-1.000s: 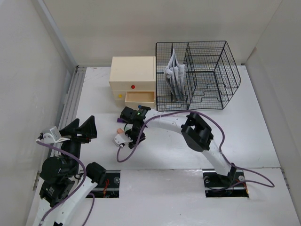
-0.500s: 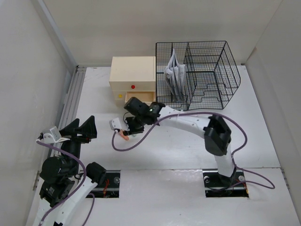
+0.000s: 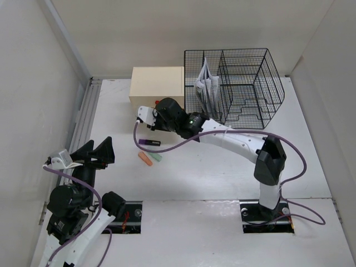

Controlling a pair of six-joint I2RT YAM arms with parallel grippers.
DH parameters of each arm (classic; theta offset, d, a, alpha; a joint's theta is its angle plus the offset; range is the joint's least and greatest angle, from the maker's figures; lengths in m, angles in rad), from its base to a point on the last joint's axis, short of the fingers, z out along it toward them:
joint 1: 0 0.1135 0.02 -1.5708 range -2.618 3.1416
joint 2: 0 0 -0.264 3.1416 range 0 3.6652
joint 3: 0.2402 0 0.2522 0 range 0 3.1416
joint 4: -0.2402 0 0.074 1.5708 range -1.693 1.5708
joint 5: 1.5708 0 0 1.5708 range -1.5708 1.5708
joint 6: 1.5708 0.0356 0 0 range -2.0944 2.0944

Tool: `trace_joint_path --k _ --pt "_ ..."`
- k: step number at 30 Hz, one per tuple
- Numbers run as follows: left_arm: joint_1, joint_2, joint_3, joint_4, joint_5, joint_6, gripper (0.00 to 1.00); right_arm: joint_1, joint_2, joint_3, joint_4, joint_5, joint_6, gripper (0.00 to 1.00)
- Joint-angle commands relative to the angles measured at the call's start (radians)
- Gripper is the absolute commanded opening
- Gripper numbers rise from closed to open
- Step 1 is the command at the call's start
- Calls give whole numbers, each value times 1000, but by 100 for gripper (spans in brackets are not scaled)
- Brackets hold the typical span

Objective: Organize the desk

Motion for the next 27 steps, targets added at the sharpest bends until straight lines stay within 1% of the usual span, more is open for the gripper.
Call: trace_joint_path --k 1,5,8,9,10,11,14,15,20,22,23,24,25,26,27 --pt "2 -103 8 26 -8 -1 76 -35 10 33 78 131 42 6" --pt "2 -103 8 26 -8 -1 76 -70 30 33 89 154 42 7" --pt "2 -94 8 26 -8 -1 76 -79 42 33 98 154 42 13" --pt "2 -94 8 26 -8 -1 76 -79 42 42 88 154 32 17" --pt "2 -94 8 26 -8 -1 76 -88 51 42 87 154 32 32" --pt "2 -94 8 26 -8 -1 76 -88 51 42 87 145 32 38" --pt "2 -94 8 26 -8 -1 76 -88 41 42 87 123 32 50" --pt "2 -94 8 26 -8 -1 76 -88 40 42 87 110 32 51" --pt "2 -94 8 26 -8 -1 76 -88 21 42 87 91 32 51" --pt "2 -94 8 26 -8 -1 76 -88 8 42 87 47 41 47" --pt "2 -94 8 26 -8 -1 76 -88 -22 33 87 12 42 40" --pt "2 -94 8 26 -8 -1 77 -88 -33 24 87 -83 42 29" --pt "2 -94 8 26 -8 -1 77 -88 -42 23 72 -150 42 12" --pt "2 -94 8 26 -8 -1 77 -88 -42 23 49 -226 32 7" --pt "2 -94 8 26 -8 -1 77 -88 -33 40 26 -354 23 3"
